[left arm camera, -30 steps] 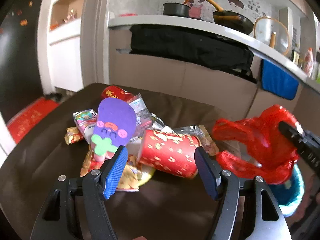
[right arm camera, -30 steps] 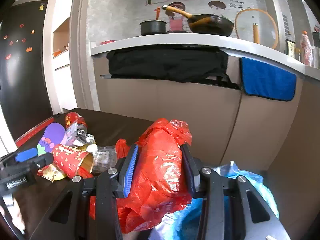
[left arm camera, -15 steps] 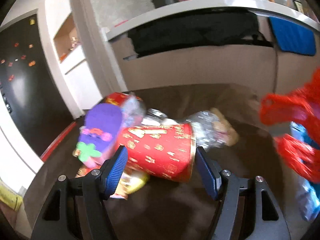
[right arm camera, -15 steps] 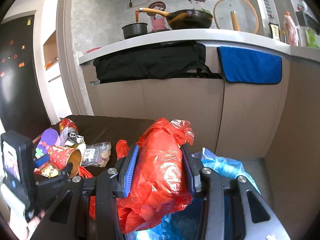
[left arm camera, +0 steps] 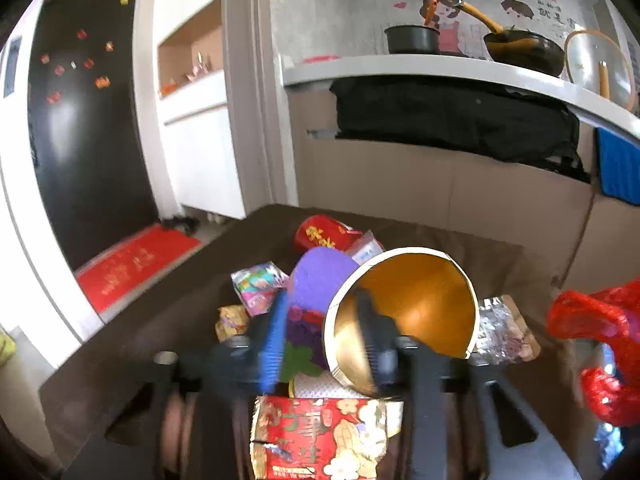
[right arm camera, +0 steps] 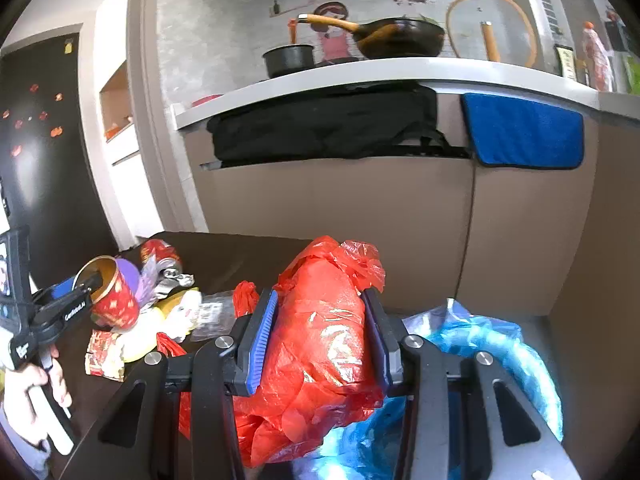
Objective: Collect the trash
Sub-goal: 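Lift the red plastic bag with the right tool while the left tool approaches the red paper cup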
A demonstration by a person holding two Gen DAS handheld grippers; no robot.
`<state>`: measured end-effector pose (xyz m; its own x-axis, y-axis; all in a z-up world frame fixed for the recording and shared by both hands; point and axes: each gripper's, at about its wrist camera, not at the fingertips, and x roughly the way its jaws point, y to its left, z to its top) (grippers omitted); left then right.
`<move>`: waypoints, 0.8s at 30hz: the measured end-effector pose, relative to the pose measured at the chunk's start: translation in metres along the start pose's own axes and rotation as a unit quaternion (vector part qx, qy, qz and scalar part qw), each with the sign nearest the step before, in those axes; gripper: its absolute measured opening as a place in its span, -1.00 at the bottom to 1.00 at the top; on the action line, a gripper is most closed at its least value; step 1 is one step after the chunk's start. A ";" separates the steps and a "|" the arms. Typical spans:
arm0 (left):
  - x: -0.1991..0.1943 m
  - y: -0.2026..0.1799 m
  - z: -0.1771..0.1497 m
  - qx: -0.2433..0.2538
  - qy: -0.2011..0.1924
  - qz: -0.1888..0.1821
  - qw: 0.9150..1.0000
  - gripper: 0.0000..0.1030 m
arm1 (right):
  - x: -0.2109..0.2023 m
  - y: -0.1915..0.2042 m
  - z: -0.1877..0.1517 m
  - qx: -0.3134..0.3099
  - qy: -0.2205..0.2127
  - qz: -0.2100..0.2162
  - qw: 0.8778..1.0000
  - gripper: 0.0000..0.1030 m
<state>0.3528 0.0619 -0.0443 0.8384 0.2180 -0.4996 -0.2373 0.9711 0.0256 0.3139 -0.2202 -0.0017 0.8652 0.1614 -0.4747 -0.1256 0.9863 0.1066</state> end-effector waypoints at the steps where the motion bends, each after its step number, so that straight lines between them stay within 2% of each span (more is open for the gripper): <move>1: -0.002 0.004 0.001 -0.008 0.004 -0.012 1.000 -0.65 | -0.001 0.003 0.001 -0.004 -0.001 0.001 1.000 -0.25; 4: -0.017 0.005 0.005 -0.015 -0.003 -0.035 0.999 -0.81 | -0.009 0.007 0.005 -0.012 -0.012 -0.001 1.000 -0.25; 8: -0.042 -0.007 0.018 -0.008 -0.012 -0.076 0.997 -0.85 | -0.029 0.002 0.015 -0.015 -0.034 -0.015 0.999 -0.25; 12: -0.072 -0.036 0.035 0.009 -0.029 -0.123 0.992 -0.87 | -0.055 -0.016 0.029 -0.012 -0.059 -0.038 0.997 -0.25; 16: -0.101 -0.079 0.049 0.020 -0.032 -0.194 0.980 -0.87 | -0.087 -0.046 0.036 -0.003 -0.080 -0.072 0.994 -0.25; 18: -0.114 -0.099 0.054 0.032 -0.036 -0.218 0.975 -0.87 | -0.100 -0.062 0.036 0.000 -0.084 -0.092 0.992 -0.25; 21: -0.122 -0.117 0.057 0.046 -0.036 -0.224 0.973 -0.87 | -0.110 -0.080 0.033 0.010 -0.078 -0.106 0.991 -0.25; 24: -0.120 -0.115 0.052 0.045 -0.010 -0.220 0.975 -0.83 | -0.116 -0.086 0.026 0.012 -0.075 -0.109 0.991 -0.25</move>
<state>0.3049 -0.0709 0.0584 0.8588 -0.2196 -0.4628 0.1894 0.9756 -0.1114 0.2376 -0.3247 0.0671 0.9330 -0.0632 -0.3543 0.0816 0.9960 0.0373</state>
